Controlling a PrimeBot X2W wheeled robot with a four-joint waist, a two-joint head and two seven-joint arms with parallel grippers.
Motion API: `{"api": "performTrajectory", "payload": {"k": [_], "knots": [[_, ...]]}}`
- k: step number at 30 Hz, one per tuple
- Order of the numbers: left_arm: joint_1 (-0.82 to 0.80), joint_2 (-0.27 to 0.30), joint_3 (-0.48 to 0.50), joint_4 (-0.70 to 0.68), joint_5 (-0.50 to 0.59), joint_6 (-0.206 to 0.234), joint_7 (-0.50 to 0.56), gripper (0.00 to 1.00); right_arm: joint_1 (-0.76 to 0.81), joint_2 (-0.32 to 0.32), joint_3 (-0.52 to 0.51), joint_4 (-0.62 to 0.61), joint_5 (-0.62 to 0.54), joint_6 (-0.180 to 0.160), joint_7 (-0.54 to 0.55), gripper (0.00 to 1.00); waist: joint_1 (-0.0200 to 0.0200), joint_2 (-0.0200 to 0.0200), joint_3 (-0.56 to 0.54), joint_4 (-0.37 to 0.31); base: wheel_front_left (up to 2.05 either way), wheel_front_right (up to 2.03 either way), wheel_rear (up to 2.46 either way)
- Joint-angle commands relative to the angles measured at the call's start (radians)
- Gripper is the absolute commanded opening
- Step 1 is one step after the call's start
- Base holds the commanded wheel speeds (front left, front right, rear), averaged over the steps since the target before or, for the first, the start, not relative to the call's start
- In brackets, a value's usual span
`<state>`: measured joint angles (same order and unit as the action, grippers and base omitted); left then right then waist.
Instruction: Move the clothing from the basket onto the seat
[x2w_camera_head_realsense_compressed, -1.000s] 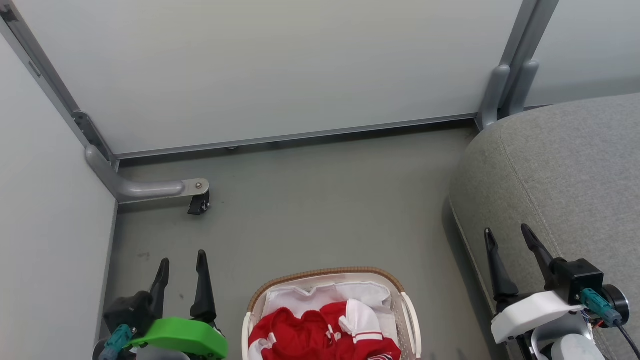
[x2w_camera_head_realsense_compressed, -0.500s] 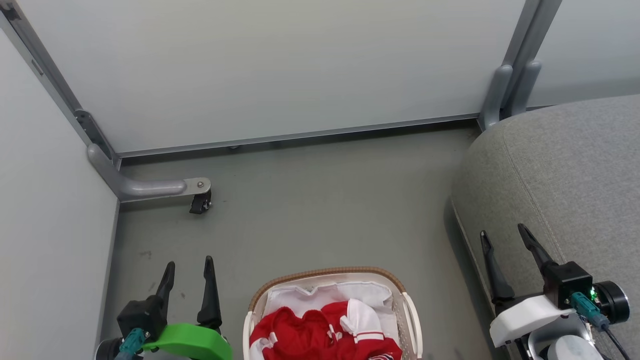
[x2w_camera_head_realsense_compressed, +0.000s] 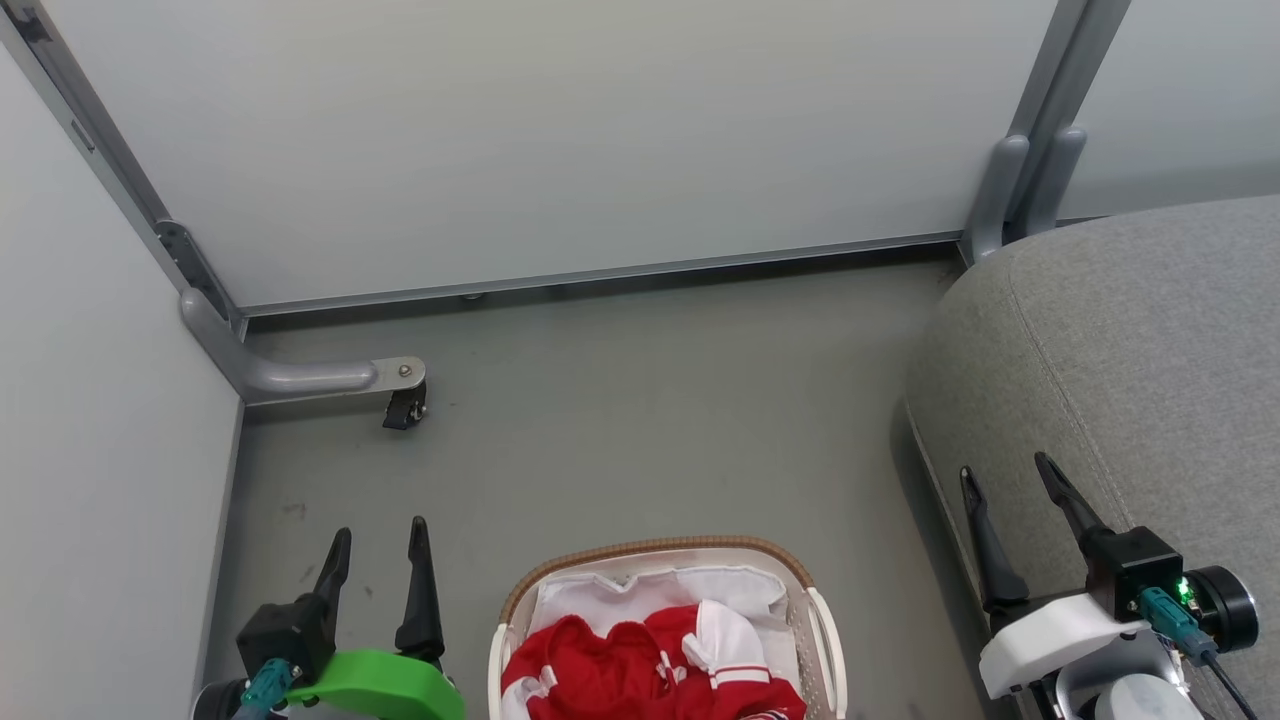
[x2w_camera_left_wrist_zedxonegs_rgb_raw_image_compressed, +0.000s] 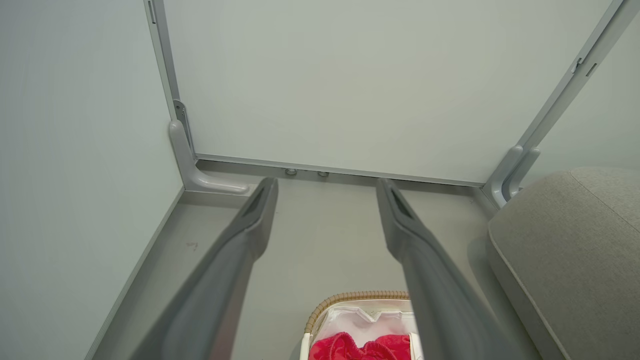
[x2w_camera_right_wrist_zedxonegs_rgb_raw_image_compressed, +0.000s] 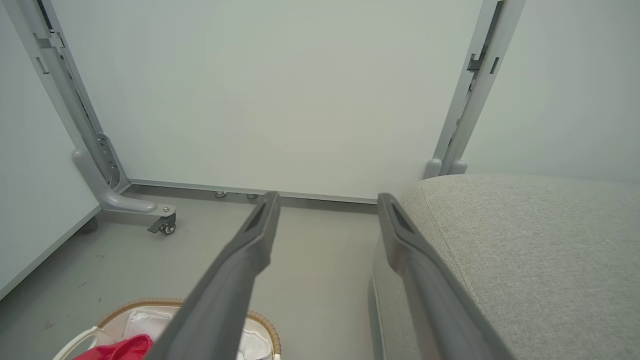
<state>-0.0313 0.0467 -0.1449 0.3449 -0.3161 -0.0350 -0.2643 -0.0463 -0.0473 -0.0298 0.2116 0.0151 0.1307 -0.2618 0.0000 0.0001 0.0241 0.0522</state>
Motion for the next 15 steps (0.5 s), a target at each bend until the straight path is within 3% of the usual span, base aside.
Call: {"api": "performTrajectory", "payload": {"k": [1, 8, 15], "knots": [[0.009, 0.007, -0.001, 0.0, -0.005, 0.001, 0.0, 1.0, 0.014, -0.006, -0.003, 0.002, -0.001, 0.0, -0.005, 1.0, 0.0, -0.0001, 0.0, 0.0, 0.0, 0.0, 0.0], [0.003, 0.006, -0.01, 0.003, -0.001, -0.008, 0.0, 1.0, 0.01, -0.006, -0.006, -0.005, 0.001, 0.0, -0.005, 1.0, 0.0, -0.0001, 0.008, 0.0, 0.0, 0.0, 0.0], [-0.067, 0.006, -0.061, 0.024, 0.086, -0.03, 0.0, 1.0, -0.033, -0.006, -0.005, -0.026, -0.006, 0.0, -0.005, 1.0, 0.0, -0.0001, 0.08, -0.009, 0.0, 0.0, 0.0]]}}
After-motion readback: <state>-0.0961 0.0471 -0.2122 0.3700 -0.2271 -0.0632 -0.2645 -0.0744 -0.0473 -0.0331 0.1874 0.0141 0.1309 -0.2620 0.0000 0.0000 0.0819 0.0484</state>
